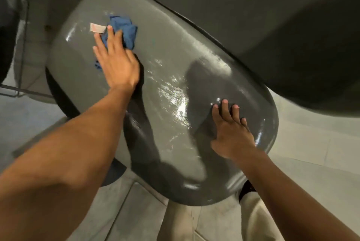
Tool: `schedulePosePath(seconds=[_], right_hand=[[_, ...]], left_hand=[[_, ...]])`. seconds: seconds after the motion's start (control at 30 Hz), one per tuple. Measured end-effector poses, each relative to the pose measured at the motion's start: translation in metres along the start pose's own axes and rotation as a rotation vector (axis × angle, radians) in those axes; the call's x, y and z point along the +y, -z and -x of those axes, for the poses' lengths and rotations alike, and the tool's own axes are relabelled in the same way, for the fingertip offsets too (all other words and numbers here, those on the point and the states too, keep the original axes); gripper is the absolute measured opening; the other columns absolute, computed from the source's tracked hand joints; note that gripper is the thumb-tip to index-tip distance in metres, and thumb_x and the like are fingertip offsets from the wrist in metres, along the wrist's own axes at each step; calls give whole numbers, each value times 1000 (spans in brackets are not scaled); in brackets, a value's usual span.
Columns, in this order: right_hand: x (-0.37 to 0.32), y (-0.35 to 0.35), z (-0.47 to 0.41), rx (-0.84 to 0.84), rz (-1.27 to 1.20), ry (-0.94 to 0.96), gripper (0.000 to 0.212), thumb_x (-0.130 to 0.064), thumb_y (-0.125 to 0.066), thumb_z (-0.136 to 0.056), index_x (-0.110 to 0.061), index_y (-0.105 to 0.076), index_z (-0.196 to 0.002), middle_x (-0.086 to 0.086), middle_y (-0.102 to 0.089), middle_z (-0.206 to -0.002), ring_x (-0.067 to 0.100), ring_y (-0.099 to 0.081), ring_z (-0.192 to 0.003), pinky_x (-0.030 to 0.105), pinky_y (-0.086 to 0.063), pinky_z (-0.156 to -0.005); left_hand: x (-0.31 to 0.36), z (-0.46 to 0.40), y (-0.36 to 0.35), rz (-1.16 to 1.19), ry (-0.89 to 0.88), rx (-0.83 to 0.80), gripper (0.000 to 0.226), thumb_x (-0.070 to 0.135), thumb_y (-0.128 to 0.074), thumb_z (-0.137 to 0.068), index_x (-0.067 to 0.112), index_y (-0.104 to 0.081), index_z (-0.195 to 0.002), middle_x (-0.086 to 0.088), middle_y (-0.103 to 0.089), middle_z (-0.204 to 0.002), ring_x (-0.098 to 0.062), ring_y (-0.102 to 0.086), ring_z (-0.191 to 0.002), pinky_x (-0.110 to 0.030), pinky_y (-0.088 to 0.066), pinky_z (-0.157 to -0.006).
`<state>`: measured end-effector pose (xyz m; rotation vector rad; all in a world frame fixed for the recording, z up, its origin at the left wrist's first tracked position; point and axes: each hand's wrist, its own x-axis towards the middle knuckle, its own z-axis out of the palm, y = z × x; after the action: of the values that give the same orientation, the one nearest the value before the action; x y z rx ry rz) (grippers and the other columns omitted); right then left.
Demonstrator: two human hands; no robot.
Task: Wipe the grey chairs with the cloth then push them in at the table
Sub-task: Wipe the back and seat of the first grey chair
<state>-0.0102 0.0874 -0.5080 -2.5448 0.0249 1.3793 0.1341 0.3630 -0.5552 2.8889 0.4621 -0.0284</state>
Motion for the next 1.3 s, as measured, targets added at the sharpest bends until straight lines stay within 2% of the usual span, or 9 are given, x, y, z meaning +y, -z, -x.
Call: schedulePosePath(seconds=[0.13, 0.27, 0.4, 0.53, 0.67, 0.83, 1.07, 1.17, 1.3], right_hand=[[7, 18, 4, 14, -31, 37, 82, -20, -53, -93, -28, -8, -162, -7, 12, -169, 26, 1, -156, 46, -22, -122], [28, 33, 17, 166, -126, 23, 54, -20, -55, -89, -37, -54, -141, -8, -40, -159, 30, -48, -138, 43, -42, -111], [60, 11, 38, 217, -108, 99, 46, -15, -51, -96, -29, -57, -139, -11, -24, -166, 20, -25, -152, 38, -26, -120], [88, -16, 54, 274, -114, 119, 59, -19, -49, -102, -27, -32, -157, -11, -9, -169, 15, 1, -157, 42, -16, -127], [97, -20, 53, 320, -190, 141, 57, -13, -47, -101, -26, -36, -156, -11, -19, -167, 15, -9, -156, 46, -30, -121], [105, -9, 51, 400, -396, 103, 55, -8, -47, -97, -27, -48, -149, -4, -41, -158, 32, -50, -134, 46, -42, -111], [110, -9, 49, 455, -436, 112, 51, -6, -49, -94, -10, -53, -145, 12, -46, -151, 35, -46, -135, 43, -40, -113], [99, -11, 51, 405, -392, 115, 55, -9, -53, -97, -14, -44, -151, 9, -34, -158, 36, -31, -143, 48, -37, -113], [80, -18, 52, 351, -290, 86, 62, -19, -54, -99, -18, -32, -157, 4, -19, -164, 37, -11, -151, 50, -23, -123]], left_hand=[[64, 88, -31, 19, -311, -167, 64, 15, -43, -87, 13, -46, -151, -9, -34, -165, -42, -22, -154, -60, -16, -124], [98, 219, -37, 41, -510, -279, 63, 20, -42, -91, 14, -44, -153, -5, -37, -164, -36, -24, -154, -52, -15, -127], [41, 270, -24, -92, -708, -412, 67, 24, -44, -83, 21, -48, -150, 2, -35, -165, -36, -22, -155, -57, -24, -123], [-33, 244, -9, -72, -267, -297, 60, 19, -48, -88, 18, -49, -148, -3, -36, -164, -44, -22, -153, -66, -25, -119], [2, 204, -16, 151, 277, -122, 56, 15, -39, -99, 9, -39, -155, -4, -24, -169, -41, -8, -156, -56, -7, -127], [127, 247, -41, 241, -18, -212, 62, 19, -33, -92, 13, -45, -153, -5, -31, -166, -36, -17, -156, -52, -12, -127], [132, 355, -29, 143, -441, -365, 59, 21, -42, -92, 20, -48, -151, 6, -30, -167, -32, -13, -158, -54, -18, -126], [70, 359, -19, 33, -328, -336, 62, 22, -43, -89, 23, -47, -151, 6, -30, -167, -35, -20, -156, -61, -27, -121], [13, 310, -19, 25, 23, -248, 58, 24, -35, -96, 19, -41, -154, 0, -28, -168, -39, -12, -157, -59, -14, -125]])
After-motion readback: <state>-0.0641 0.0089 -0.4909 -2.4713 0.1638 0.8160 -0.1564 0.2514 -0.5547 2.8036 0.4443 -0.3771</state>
